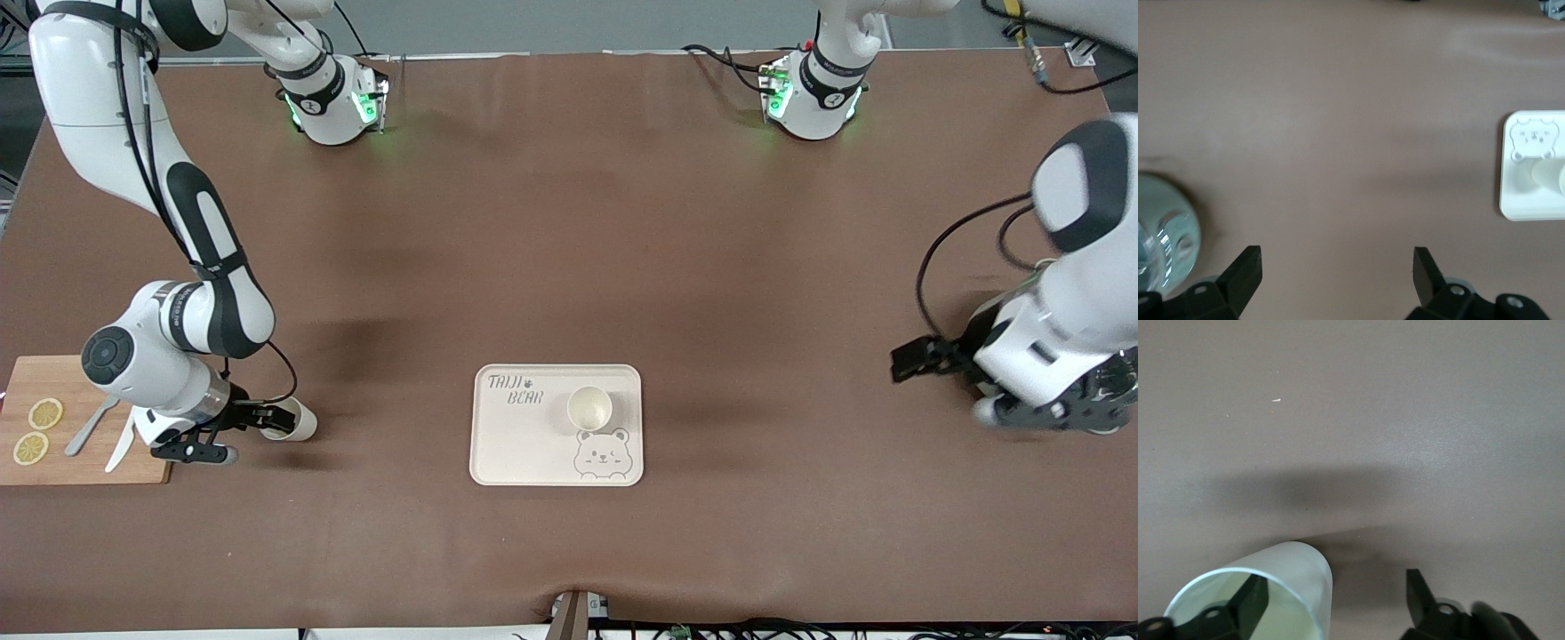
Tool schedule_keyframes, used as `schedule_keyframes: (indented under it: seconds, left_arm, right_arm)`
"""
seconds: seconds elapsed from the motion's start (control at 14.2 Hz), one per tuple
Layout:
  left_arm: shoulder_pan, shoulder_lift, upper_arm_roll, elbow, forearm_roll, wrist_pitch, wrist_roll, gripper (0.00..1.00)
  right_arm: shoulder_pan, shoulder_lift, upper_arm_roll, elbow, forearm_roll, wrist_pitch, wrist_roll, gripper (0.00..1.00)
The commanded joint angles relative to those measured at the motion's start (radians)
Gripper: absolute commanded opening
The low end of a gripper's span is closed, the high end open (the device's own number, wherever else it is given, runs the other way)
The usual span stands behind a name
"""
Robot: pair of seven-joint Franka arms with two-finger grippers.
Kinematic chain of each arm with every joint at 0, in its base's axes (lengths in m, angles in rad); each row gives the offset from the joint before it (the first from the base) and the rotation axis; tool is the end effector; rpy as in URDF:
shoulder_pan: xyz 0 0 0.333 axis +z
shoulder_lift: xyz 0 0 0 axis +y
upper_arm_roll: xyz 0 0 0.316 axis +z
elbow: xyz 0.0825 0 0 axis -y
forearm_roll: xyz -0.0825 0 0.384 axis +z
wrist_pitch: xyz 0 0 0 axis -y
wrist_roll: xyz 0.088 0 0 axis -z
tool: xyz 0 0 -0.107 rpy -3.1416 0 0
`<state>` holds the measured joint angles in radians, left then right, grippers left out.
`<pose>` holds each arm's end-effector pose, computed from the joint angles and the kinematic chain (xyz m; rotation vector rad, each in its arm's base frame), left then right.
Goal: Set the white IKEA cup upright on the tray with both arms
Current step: 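Open the left gripper and withdraw it toward the pot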
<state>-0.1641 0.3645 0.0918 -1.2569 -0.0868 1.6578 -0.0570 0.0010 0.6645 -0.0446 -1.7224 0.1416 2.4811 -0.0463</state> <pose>0.6656 -0.0682 0.5590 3.0847 -0.0247 0.0527 0.6802 -0.0271 0.2098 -3.0738 0.1449 -0.1516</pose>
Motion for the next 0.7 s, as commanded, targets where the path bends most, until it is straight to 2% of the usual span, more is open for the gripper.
schedule_keyframes:
  seconds: [0.0,0.07,0.14,0.21,0.42,0.63]
  left_arm:
    - [0.009,-0.074,-0.007,-0.051,0.013,-0.049,0.020,1.00]
    - [0.009,-0.094,-0.009,-0.056,0.013,-0.064,0.022,1.00]
    - [0.009,-0.110,-0.018,-0.059,0.013,-0.088,0.022,1.00]
    - [0.011,-0.128,-0.032,-0.067,0.018,-0.114,0.028,1.00]
    - [0.053,-0.191,-0.090,-0.122,0.051,-0.121,0.062,1.00]
    - [0.067,-0.211,-0.118,-0.124,0.079,-0.125,0.062,1.00]
  right_arm:
    - [-0.002,0.003,0.000,0.006,0.015,0.004,-0.009,0.37]
    - [-0.002,0.003,0.000,0.006,0.015,0.002,-0.007,0.25]
    - [-0.002,0.003,0.000,0.006,0.015,-0.002,-0.007,0.20]
    - [-0.002,0.003,0.000,0.007,0.015,-0.004,-0.007,0.19]
    - [-0.004,0.001,0.000,0.007,0.015,-0.008,-0.007,0.00]
    - [-0.004,0.000,0.000,0.009,0.015,-0.008,-0.007,0.00]
